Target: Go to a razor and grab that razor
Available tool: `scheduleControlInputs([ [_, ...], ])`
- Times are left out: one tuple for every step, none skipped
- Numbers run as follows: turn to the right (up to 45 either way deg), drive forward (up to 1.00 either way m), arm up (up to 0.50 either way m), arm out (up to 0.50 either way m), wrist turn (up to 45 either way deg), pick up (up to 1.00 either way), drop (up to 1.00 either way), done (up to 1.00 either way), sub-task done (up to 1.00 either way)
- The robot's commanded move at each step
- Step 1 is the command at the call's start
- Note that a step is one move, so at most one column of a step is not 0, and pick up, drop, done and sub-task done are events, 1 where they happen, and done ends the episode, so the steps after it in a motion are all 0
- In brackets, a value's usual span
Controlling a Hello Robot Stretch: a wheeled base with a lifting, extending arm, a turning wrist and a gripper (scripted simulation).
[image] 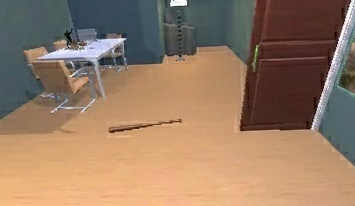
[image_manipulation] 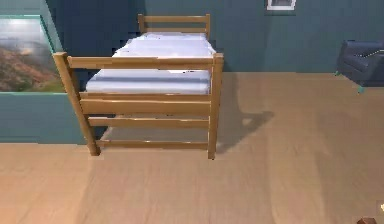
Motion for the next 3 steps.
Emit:
scheduleControlInputs([
  [12.0, 0.00, 0.00, 0.00, 0.0, 0.00, 0.00, 0.00, 0.00],
  [0.0, 1.00, 0.00, 0.00, 0.0, 0.00, 0.00, 0.00, 0.00],
  [0.0, 0.65, 0.00, 0.00, 0.0, 0.00, 0.00, 0.00, 0.00],
])
